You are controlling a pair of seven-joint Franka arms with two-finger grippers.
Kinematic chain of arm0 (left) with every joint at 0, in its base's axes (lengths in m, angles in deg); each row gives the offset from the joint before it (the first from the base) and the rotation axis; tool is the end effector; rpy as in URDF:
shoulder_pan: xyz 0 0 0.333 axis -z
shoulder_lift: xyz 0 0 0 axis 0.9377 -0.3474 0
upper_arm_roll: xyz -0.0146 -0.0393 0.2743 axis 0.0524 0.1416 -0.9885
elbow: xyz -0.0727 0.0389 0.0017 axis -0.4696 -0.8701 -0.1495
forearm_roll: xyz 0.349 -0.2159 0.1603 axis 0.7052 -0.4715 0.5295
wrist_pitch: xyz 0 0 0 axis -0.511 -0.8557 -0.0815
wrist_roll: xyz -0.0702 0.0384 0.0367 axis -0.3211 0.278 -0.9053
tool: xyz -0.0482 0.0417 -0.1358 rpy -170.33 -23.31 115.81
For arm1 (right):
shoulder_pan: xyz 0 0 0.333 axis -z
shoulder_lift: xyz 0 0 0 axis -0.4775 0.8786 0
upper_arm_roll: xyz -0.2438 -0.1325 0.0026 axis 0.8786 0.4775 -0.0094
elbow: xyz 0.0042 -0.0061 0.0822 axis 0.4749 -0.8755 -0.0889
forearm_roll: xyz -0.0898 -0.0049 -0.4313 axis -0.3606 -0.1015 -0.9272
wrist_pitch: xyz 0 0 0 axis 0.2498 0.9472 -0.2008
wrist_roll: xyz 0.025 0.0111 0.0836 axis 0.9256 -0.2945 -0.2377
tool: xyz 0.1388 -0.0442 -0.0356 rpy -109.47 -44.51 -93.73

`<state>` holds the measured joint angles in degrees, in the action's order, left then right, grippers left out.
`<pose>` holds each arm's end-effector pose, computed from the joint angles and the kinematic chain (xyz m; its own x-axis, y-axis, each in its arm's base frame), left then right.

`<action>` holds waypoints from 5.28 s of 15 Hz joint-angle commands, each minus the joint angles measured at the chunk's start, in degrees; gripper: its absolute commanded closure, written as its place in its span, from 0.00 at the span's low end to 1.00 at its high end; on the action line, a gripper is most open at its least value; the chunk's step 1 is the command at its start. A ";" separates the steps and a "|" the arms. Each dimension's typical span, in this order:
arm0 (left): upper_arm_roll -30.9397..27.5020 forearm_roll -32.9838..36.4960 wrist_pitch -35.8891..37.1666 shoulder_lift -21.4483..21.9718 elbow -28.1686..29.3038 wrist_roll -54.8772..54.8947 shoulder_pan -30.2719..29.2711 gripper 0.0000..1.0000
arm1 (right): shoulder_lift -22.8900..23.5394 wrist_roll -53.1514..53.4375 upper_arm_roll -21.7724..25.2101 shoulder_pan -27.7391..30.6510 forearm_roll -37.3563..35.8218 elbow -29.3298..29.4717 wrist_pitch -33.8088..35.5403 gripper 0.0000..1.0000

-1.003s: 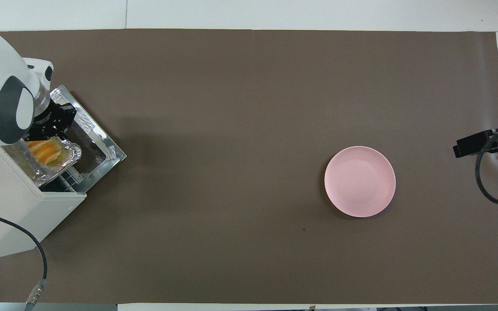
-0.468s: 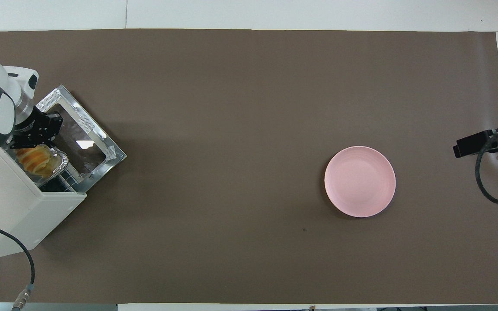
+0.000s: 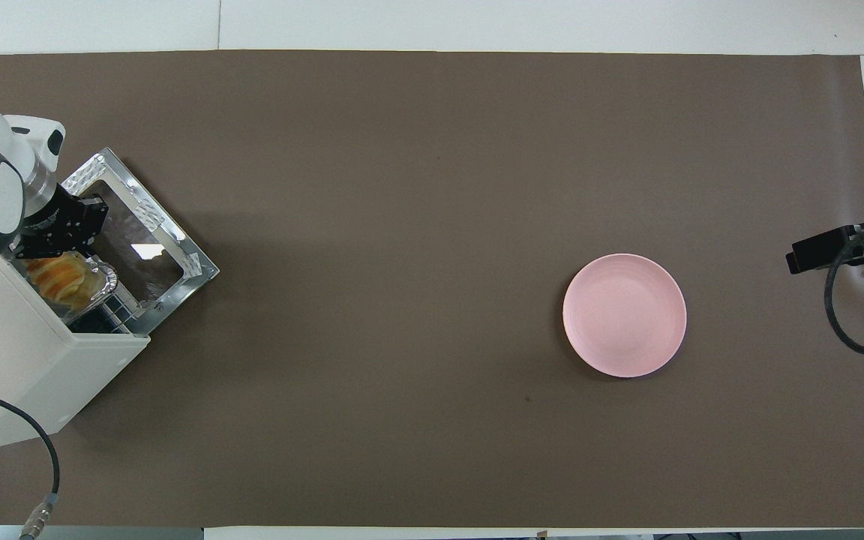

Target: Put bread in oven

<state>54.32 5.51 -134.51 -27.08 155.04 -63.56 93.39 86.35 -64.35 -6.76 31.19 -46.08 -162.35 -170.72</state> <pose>0.6334 0.0379 0.3016 0.8071 0.5786 -0.1177 0.5375 -0.8025 -0.2589 0.5759 -0.0097 0.5396 0.9880 0.1324 -0.0797 0.1319 -0.9912 -0.0117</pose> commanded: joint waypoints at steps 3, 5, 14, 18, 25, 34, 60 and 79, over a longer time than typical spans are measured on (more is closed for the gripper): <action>-0.03 0.45 1.65 2.40 2.09 0.78 -0.16 1.00 | -1.11 -0.78 -0.81 1.03 -0.41 -1.24 0.00 0.00; -0.03 0.53 2.45 2.40 2.09 0.78 -0.25 1.00 | -1.11 -0.78 -0.81 1.03 -0.41 -1.24 0.00 0.00; -0.03 0.53 3.33 2.75 2.35 1.91 -0.95 0.79 | -1.11 -0.78 -0.81 1.03 -0.50 -1.24 0.00 0.00; -0.03 0.53 3.42 2.75 2.01 3.76 -1.04 0.00 | -1.11 -0.78 -0.81 1.03 -0.50 -1.24 0.00 0.00; -0.21 0.53 5.34 2.57 -2.74 4.38 -0.95 0.00 | -1.11 -0.78 -0.81 1.03 -0.50 -1.24 0.00 0.00; 1.37 -0.43 8.24 3.27 -8.09 4.47 0.10 0.00 | -1.11 -0.78 -0.81 1.03 -0.41 -1.24 0.00 0.00; 31.64 -3.69 11.68 19.27 -9.69 29.69 -27.00 0.00 | -1.11 -0.78 -0.81 1.03 -0.41 -1.24 0.00 0.00; 32.75 0.18 16.60 18.39 -10.04 29.25 -25.47 0.00 | -1.11 -0.78 -0.81 1.03 -0.50 -1.24 0.00 0.00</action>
<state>87.27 4.44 -118.74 -9.03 144.72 -34.46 67.32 86.35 -64.35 -6.76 31.19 -46.08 -162.35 -170.72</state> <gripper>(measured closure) 0.000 0.000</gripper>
